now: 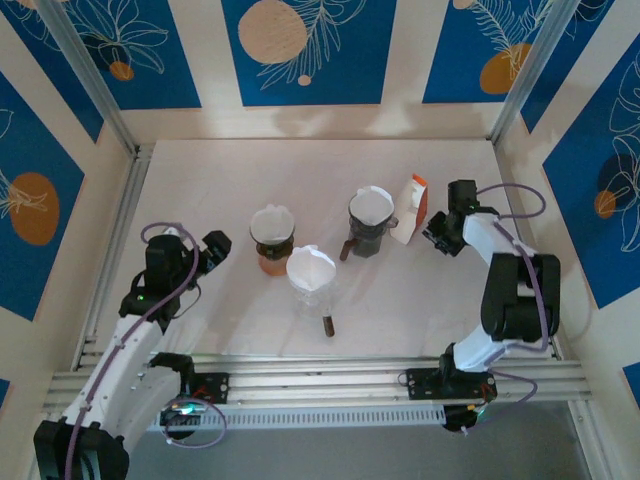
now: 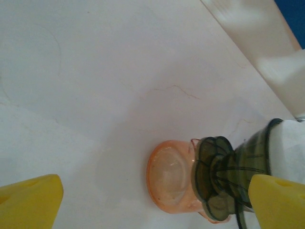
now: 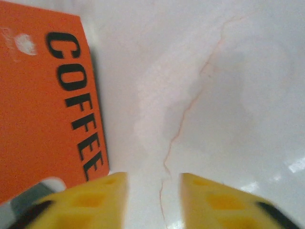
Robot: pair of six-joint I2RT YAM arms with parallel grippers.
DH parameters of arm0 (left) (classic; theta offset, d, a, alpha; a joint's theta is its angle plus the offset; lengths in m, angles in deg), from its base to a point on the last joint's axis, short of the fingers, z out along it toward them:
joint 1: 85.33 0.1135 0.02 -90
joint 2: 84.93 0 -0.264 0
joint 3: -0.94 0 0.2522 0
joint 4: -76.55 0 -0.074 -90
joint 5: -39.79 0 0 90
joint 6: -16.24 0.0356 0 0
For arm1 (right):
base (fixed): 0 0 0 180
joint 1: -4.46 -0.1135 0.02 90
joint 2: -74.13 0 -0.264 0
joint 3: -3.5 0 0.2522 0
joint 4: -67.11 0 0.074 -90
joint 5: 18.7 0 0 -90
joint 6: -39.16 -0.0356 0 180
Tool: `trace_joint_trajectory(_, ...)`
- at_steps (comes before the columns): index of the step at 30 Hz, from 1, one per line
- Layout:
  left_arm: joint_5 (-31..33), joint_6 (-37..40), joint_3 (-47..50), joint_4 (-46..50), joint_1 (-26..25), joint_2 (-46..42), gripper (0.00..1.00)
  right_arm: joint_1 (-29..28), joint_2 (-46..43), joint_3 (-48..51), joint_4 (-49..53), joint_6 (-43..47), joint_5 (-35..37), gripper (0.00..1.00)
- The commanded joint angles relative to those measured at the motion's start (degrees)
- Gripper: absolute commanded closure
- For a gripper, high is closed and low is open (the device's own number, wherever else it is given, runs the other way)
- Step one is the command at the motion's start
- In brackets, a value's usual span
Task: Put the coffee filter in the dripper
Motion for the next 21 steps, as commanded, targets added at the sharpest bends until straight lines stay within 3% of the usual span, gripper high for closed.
trace_joint_trajectory(1,5.9,2.2,-2.5,1.6,0.4,0.5,0.0,-1.4,-6.9,2.3,0.7,-1.6,4.5,0.48)
trace_joint_trajectory(6,14.6,5.2,-2.0,-2.8,0.4,1.2,0.0,-4.2,-14.7,3.8,1.4,-2.5,8.1,0.37)
trace_joint_trajectory(8,18.7,7.6,-1.8,-4.9,0.5,2.1,0.0,-5.5,-17.0,4.3,1.0,-2.0,9.0,0.13)
trace_joint_trajectory(9,21.8,9.3,-2.1,-5.8,0.4,2.8,0.0,-6.3,-18.0,4.6,0.6,-1.5,9.4,0.05)
trace_joint_trajectory(13,30.7,20.1,-2.3,-13.2,1.7,9.9,0.0,-10.0,-21.8,5.6,-0.3,0.0,13.9,0.03)
trace_joint_trajectory(21,30.2,42.7,-0.8,-33.9,3.5,29.3,0.0,-14.7,-29.7,9.1,-4.2,2.5,21.2,0.01)
